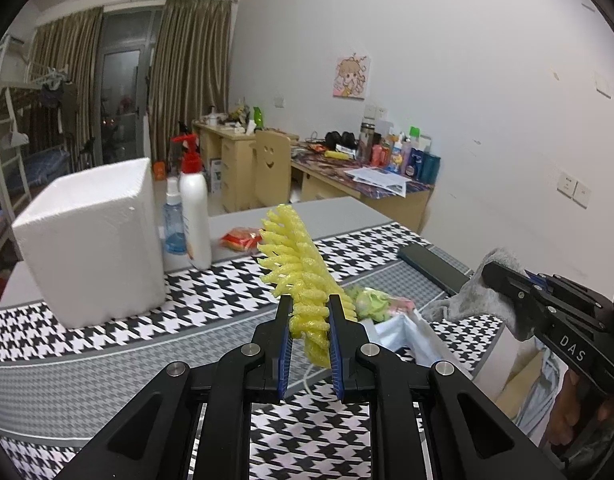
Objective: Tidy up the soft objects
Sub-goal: 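Lift and carry the foam net and sock toward the white foam box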
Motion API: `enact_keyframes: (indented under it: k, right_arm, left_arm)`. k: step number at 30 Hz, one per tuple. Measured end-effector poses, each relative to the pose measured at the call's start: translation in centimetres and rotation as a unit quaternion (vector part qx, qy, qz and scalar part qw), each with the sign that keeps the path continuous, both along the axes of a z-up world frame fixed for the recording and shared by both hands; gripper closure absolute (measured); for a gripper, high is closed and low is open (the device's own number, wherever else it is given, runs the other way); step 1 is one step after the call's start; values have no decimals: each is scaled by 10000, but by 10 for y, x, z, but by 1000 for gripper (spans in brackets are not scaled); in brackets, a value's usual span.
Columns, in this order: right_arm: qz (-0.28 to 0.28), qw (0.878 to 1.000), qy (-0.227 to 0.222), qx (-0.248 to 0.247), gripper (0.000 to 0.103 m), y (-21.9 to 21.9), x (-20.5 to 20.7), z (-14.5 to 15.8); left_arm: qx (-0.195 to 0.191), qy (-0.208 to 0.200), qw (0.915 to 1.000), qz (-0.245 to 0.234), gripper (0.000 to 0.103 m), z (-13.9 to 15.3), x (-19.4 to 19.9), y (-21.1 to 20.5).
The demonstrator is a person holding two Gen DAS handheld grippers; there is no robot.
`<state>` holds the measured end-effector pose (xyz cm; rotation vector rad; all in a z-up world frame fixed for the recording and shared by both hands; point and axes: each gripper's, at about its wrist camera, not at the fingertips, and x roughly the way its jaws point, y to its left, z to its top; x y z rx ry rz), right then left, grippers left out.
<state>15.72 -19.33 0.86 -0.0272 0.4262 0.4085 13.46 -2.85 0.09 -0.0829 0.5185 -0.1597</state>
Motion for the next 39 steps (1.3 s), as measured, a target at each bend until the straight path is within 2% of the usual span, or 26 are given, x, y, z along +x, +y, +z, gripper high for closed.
enact_keyframes:
  k: [22, 39]
  right_arm:
    - [568, 9980, -282, 27, 91, 60, -1, 16]
    - [1004, 9944, -337, 50, 91, 101, 6, 31]
  left_arm:
    - [215, -412, 9975, 531, 86, 25, -23, 62]
    - [379, -659, 9933, 870, 86, 44, -23, 99]
